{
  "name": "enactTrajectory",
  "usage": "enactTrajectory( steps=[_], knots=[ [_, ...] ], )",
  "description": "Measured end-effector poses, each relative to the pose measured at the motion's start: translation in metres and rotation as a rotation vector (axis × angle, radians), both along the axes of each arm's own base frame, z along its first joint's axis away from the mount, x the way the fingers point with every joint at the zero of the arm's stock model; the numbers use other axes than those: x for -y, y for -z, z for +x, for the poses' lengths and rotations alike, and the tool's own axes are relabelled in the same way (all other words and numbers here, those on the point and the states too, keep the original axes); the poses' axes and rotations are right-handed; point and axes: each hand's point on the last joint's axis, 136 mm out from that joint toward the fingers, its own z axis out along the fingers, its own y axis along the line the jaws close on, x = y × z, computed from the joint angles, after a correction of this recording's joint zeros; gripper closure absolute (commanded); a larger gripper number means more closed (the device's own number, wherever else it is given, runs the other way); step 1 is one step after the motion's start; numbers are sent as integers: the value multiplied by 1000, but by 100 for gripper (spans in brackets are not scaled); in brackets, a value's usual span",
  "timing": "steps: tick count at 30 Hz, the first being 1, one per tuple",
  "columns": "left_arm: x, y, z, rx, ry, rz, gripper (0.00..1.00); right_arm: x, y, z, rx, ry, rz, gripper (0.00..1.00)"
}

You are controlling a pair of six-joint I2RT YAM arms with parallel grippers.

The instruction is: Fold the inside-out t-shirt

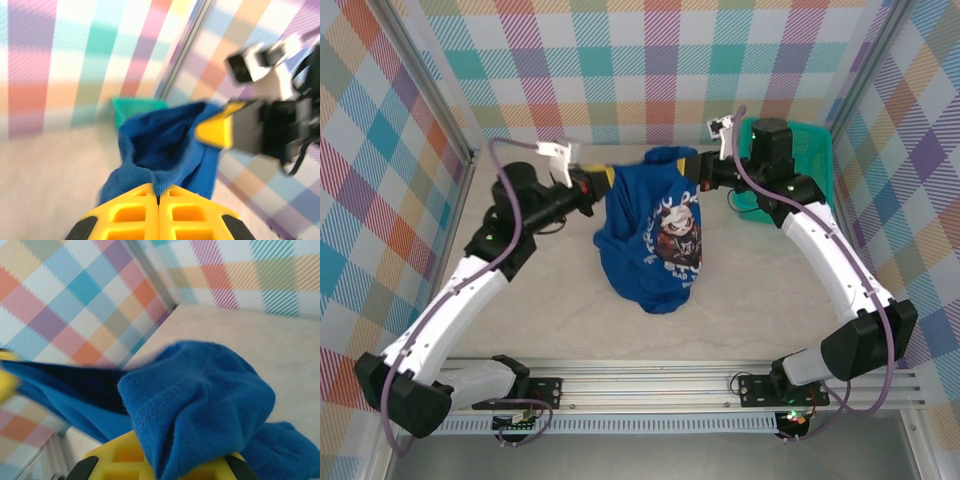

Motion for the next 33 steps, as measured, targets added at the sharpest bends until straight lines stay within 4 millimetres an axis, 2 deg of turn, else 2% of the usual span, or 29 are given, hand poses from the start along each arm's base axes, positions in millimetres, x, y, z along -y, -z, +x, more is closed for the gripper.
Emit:
enactTrajectory(
  steps=[3,5,8,12,15,17,19,20,22,24,26,29,32,33],
  knots=[
    [-5,-48,-11,118,4,-17,100,7,-18,10,79,66,-29,100],
    [-3,-61,-18,152,26,-16,100,9,-30,12,135,89,-47,100],
    [0,-62,-23,165,56,-1,100,11,-44,11,217,106,-84,100],
    [11,-48,-20,124,66,36,100,14,-45,9,285,94,-143,98],
    [35,-40,-13,78,108,53,100,9,-42,11,275,61,-158,98],
    [50,-33,-8,40,126,48,100,8,-44,29,241,101,-184,94],
    [53,-26,-3,-6,99,36,100,12,-37,52,209,170,-226,84],
    [51,-25,0,-26,75,24,100,16,-26,61,183,206,-261,76],
    [45,-28,4,-56,31,-8,100,27,2,72,115,268,-345,65],
    [41,-30,8,-90,-3,-50,100,33,32,73,56,298,-427,54],
    [39,-30,11,-119,-26,-82,100,35,59,60,24,297,-471,48],
    [36,-29,16,-148,-61,-112,100,25,97,3,-45,211,-489,44],
    [33,-28,20,-166,-87,-128,100,3,104,-51,-35,107,-410,38],
    [32,-27,21,-172,-97,-133,100,-7,105,-69,-21,68,-372,32]
  ],
)
